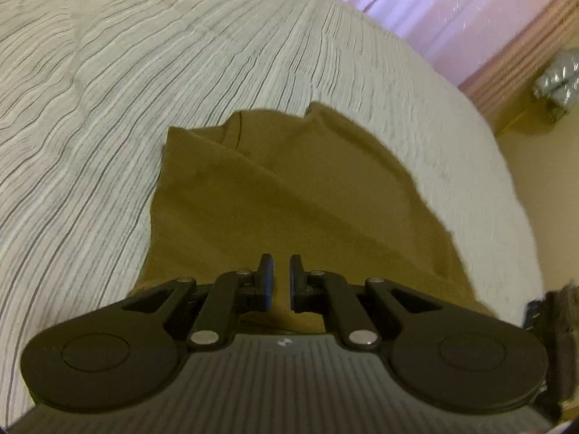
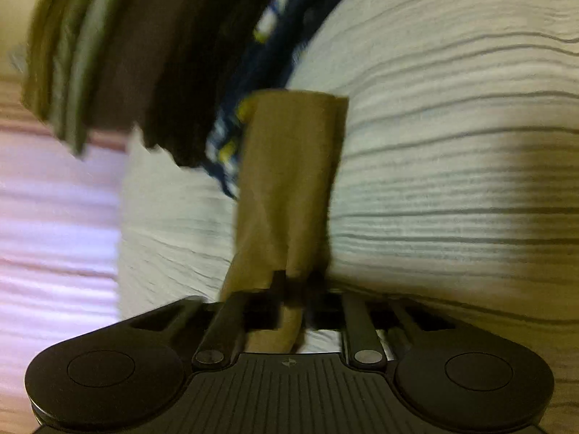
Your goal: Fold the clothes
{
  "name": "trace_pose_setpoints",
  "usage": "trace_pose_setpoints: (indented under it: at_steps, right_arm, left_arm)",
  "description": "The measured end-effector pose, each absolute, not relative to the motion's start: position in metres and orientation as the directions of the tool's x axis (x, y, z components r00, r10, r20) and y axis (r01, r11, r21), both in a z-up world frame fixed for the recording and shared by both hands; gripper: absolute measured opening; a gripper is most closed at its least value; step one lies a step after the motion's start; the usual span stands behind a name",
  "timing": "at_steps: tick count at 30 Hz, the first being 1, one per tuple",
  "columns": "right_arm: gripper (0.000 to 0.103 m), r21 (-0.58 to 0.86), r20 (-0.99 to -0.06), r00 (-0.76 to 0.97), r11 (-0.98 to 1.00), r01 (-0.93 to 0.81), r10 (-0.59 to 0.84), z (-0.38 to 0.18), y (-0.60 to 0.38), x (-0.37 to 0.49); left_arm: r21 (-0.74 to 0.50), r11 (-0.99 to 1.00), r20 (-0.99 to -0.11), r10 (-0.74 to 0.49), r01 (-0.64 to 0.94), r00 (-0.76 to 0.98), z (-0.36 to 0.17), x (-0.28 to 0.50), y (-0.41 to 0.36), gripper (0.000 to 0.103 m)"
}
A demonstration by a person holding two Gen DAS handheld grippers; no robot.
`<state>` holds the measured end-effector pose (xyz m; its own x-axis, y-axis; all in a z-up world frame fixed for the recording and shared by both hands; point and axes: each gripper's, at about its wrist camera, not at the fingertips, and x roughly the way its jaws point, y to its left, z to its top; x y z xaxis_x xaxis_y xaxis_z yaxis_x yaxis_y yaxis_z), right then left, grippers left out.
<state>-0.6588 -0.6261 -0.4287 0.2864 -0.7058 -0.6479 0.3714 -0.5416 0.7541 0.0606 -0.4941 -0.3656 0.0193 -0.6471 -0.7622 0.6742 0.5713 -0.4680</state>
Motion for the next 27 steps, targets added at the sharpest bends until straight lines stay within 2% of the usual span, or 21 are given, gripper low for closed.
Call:
trace_pose_setpoints:
  at_steps: [2, 5, 8, 10, 14, 17, 19, 20, 21, 22, 23, 25, 27]
  right_arm:
    - [0.004, 0.707, -0.691, 0.257, -0.559, 0.433, -0.675, -0.423, -0.634, -0.656]
    - [0.003, 0.582, -0.767, 0.159, -0.571, 0.579, -0.621, -0.397, -0.650, -0.639]
    - [0.003, 0.422, -0.741, 0.047, -0.410, 0.808, -0.670, -0.345, -0.661, -0.582]
    - [0.003, 0.318, -0.689, 0.026, -0.270, 0.909, -0.724, -0.313, -0.664, -0.538]
    - [0.003, 0.116, -0.538, 0.190, 0.151, 0.982, -0.821, -0.263, -0.649, -0.409]
    - [0.003, -0.030, -0.469, 0.410, 0.478, 0.878, -0.782, -0.260, -0.600, -0.300]
    - [0.004, -0.092, -0.478, 0.524, 0.633, 0.768, -0.705, -0.279, -0.563, -0.246]
    - [0.010, -0.149, -0.545, 0.534, 0.701, 0.697, -0.647, -0.296, -0.547, -0.223]
    - [0.049, -0.198, -0.611, 0.531, 0.763, 0.615, -0.587, -0.313, -0.531, -0.199]
    - [0.075, -0.249, -0.680, 0.496, 0.806, 0.537, -0.540, -0.335, -0.512, -0.182]
    - [0.088, -0.273, -0.699, 0.492, 0.830, 0.487, -0.519, -0.350, -0.495, -0.180]
    - [0.088, -0.317, -0.730, 0.469, 0.854, 0.412, -0.497, -0.374, -0.472, -0.182]
    - [0.088, -0.318, -0.756, 0.436, 0.856, 0.407, -0.488, -0.382, -0.472, -0.197]
  left_arm:
    - [-0.463, 0.574, -0.765, -0.644, 0.676, 0.023, -0.365, 0.064, -0.490, 0.007]
    - [-0.455, 0.577, -0.768, -0.640, 0.678, 0.029, -0.365, 0.069, -0.484, 0.006]
    - [-0.448, 0.581, -0.771, -0.635, 0.680, 0.035, -0.365, 0.074, -0.478, 0.007]
    - [-0.443, 0.583, -0.774, -0.632, 0.681, 0.039, -0.365, 0.078, -0.474, 0.007]
    - [-0.485, 0.627, -0.755, -0.652, 0.610, 0.069, -0.354, 0.097, -0.439, 0.007]
    - [-0.529, 0.662, -0.742, -0.664, 0.531, 0.087, -0.350, 0.111, -0.411, 0.007]
    - [-0.558, 0.680, -0.737, -0.670, 0.476, 0.094, -0.352, 0.116, -0.392, 0.008]
    - [-0.564, 0.688, -0.739, -0.667, 0.456, 0.092, -0.354, 0.116, -0.384, 0.008]
    - [-0.570, 0.695, -0.742, -0.664, 0.438, 0.087, -0.357, 0.116, -0.378, 0.010]
    - [-0.576, 0.700, -0.746, -0.661, 0.423, 0.078, -0.359, 0.116, -0.374, 0.011]
    - [-0.582, 0.702, -0.749, -0.660, 0.410, 0.068, -0.362, 0.115, -0.370, 0.011]
    - [-0.598, 0.698, -0.745, -0.665, 0.394, 0.047, -0.366, 0.112, -0.369, 0.014]
    - [-0.621, 0.677, -0.730, -0.683, 0.395, 0.023, -0.367, 0.109, -0.372, 0.020]
